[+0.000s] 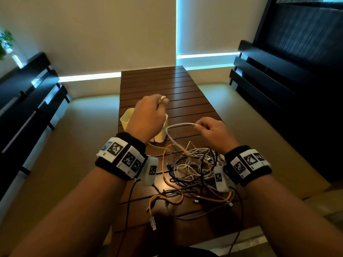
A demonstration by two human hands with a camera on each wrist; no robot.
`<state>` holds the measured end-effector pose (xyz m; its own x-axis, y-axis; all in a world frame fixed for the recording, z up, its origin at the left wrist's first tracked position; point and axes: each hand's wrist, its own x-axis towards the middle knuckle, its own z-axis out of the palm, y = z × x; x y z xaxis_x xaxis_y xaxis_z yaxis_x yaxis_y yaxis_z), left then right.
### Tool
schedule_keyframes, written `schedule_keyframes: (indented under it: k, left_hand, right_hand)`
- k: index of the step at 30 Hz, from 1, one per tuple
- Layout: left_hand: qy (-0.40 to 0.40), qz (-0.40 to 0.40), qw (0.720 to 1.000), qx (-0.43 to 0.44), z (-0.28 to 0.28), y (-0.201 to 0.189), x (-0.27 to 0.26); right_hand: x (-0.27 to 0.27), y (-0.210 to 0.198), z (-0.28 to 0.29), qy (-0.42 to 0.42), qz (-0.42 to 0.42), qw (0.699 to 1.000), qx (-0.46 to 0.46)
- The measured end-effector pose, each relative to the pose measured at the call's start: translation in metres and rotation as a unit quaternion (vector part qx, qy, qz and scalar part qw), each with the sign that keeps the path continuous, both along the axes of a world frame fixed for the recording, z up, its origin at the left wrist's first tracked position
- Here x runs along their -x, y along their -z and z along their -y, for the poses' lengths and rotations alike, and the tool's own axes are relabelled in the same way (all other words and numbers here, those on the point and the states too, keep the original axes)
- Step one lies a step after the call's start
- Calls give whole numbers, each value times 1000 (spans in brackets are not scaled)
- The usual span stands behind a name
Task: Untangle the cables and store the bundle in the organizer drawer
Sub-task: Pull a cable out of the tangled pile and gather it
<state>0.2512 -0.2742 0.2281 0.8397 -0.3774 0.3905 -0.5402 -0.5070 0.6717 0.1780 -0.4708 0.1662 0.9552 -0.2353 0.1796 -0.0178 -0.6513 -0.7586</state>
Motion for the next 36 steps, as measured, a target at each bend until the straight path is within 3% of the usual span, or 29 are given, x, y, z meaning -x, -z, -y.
schedule_keyframes:
  k: [2, 7, 9, 14, 17, 20, 22, 25, 28, 32, 36]
  left_hand:
    - [13, 2, 1000, -12, 2, -3, -1]
    - [129, -18, 981, -144, 27, 18, 9]
    - [123, -16, 975, -182, 32, 30, 12]
    - [88, 50, 975, -197, 32, 32, 10]
    - [69, 63, 991, -91, 26, 25, 8]
    - [25, 20, 998, 54, 16, 19, 10]
    - [-16, -17, 997, 70, 8, 26, 11]
    - [-29, -135, 989, -59, -4, 53, 10]
    - [-12, -192, 971, -146, -10, 71, 11]
    - [-67, -47, 982, -172, -3, 56, 14]
    - [-35, 66, 980, -186, 7, 32, 25]
  right_hand:
    - [4, 0, 3, -11, -3, 1000, -15]
    - [4, -4, -8, -49, 36, 997, -39]
    - [3, -4, -7, -46, 45, 997, -44]
    - [12, 17, -12, -66, 9, 987, -149]
    - [18, 43, -15, -53, -42, 984, -162]
    - [21, 65, -10, -35, -69, 985, -151]
    - [19, 62, -4, -8, -57, 982, -180]
    - [14, 37, 5, 20, 12, 958, -286]
    - [11, 18, 9, 2, 42, 967, -252]
    - [8, 18, 3, -5, 25, 992, -124]
    - [7, 23, -2, -47, -24, 998, -32]
